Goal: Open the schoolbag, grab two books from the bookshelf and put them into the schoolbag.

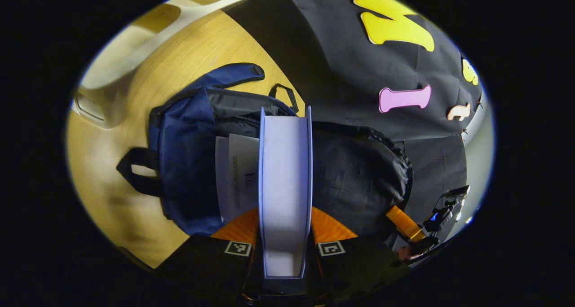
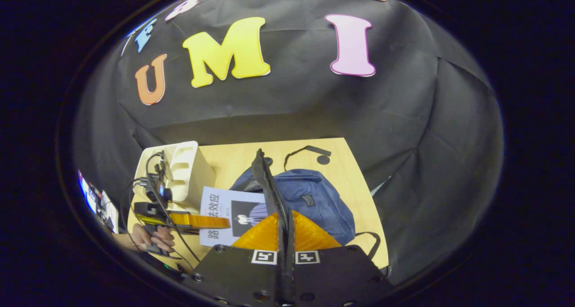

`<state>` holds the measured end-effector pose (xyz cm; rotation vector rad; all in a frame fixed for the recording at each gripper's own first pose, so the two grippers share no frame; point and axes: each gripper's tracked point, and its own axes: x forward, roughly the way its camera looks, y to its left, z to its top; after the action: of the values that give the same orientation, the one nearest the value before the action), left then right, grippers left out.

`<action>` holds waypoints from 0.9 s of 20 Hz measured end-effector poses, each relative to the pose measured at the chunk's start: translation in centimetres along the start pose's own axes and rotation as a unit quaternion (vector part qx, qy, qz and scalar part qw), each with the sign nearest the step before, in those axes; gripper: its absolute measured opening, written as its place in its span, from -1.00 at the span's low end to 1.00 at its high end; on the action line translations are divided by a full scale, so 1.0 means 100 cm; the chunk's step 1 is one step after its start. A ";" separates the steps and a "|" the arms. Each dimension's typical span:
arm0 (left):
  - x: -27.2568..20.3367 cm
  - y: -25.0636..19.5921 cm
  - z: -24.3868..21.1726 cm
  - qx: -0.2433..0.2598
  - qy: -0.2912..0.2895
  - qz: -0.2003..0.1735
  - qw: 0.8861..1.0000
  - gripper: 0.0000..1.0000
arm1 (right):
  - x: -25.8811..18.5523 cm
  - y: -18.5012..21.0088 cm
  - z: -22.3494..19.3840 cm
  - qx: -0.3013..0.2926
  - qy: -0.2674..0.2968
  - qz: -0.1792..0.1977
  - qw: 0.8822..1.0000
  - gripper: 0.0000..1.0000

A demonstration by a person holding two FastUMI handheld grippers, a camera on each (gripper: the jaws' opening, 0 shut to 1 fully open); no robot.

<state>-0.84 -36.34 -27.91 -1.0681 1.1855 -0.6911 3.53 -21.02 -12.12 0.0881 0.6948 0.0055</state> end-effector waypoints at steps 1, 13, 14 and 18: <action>0.008 -0.001 -0.002 -0.001 -0.003 -0.006 1.000 -0.20 | 0.001 0.001 0.002 -0.002 0.000 0.001 1.000 -0.99; 0.091 0.008 -0.013 -0.034 0.000 -0.083 0.996 -0.16 | 0.014 -0.003 0.009 -0.015 0.017 -0.001 1.000 -0.99; 0.094 0.010 -0.013 -0.036 0.002 -0.085 0.996 -0.14 | 0.015 -0.003 0.009 -0.013 0.018 -0.001 1.000 -0.99; 0.096 0.015 -0.015 -0.045 0.022 -0.073 0.996 0.04 | 0.019 -0.001 0.007 -0.009 0.023 0.005 1.000 -0.99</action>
<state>0.15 -44.68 -33.05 -1.2289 1.1946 -0.7843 5.42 -21.10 -12.81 0.0739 0.7398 0.0239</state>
